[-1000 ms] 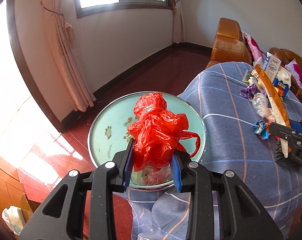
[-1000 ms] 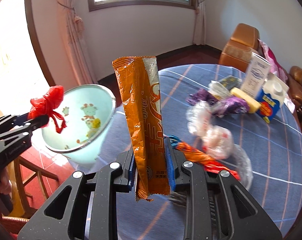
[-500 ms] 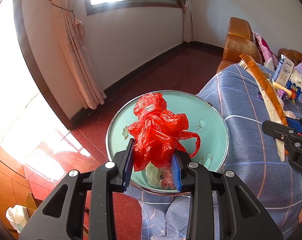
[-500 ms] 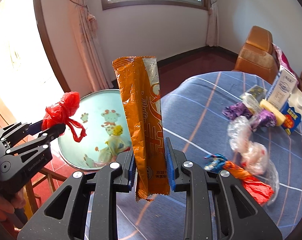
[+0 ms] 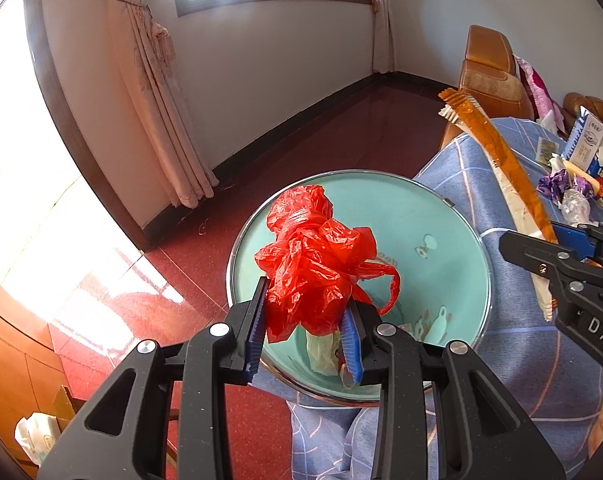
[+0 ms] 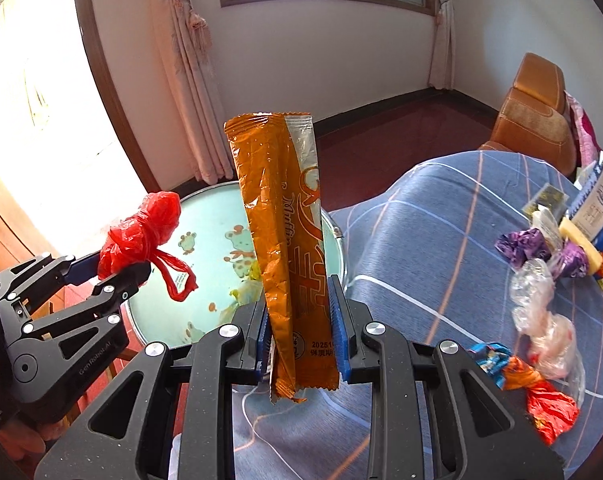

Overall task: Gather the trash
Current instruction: 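Bring right tool over the bin and open both tools to drop bag and wrapper, then move back to the pile and grasp the black braided rope coil with right tool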

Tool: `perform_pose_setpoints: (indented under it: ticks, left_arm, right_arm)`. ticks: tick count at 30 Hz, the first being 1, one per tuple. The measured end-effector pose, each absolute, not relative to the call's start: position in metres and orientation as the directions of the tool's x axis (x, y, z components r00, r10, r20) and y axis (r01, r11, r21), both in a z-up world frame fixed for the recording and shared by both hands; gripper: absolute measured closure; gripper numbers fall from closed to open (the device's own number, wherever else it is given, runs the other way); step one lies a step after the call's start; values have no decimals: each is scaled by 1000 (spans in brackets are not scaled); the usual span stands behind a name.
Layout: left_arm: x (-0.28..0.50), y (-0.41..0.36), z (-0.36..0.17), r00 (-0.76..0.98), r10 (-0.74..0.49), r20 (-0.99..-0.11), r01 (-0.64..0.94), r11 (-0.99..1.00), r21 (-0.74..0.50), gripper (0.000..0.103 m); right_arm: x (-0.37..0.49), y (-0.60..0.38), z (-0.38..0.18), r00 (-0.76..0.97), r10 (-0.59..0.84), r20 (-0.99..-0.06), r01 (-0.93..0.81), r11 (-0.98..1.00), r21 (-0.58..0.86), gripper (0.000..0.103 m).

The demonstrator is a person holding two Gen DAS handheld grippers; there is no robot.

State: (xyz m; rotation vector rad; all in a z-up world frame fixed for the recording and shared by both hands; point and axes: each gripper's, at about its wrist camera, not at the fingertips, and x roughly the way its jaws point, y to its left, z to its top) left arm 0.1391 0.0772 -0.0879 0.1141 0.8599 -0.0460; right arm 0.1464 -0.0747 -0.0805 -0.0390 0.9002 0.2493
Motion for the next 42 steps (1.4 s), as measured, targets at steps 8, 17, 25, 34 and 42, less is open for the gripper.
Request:
perform_pose_setpoints:
  ticks: [8,17,25,34,42]
  left_arm:
    - [151,79,-100,628,3,-778,90,993,76,70]
    - [163,78,-112,606,17,-795,88,992,88,70]
    - [171,79,-121,586,27,-810,88,991,96,70]
    - [170,87,-122,587,-10,-810,104,993,63,50]
    - [162,80,-113,609,13,-793,88,993,84,34]
  right_arm:
    - [167,-62,-99,542,222,-811,-247,964,99,76]
    - [191,-56,-119,487,255,-835,-252,957,144,75]
    - [199,-60,-129,478,278,-833,-254,952,172,72]
    - [190,-73,-109,538,255,-803,-212,964,164,62]
    - [171,-100,-87,601,219,-769,-149,976,161,51]
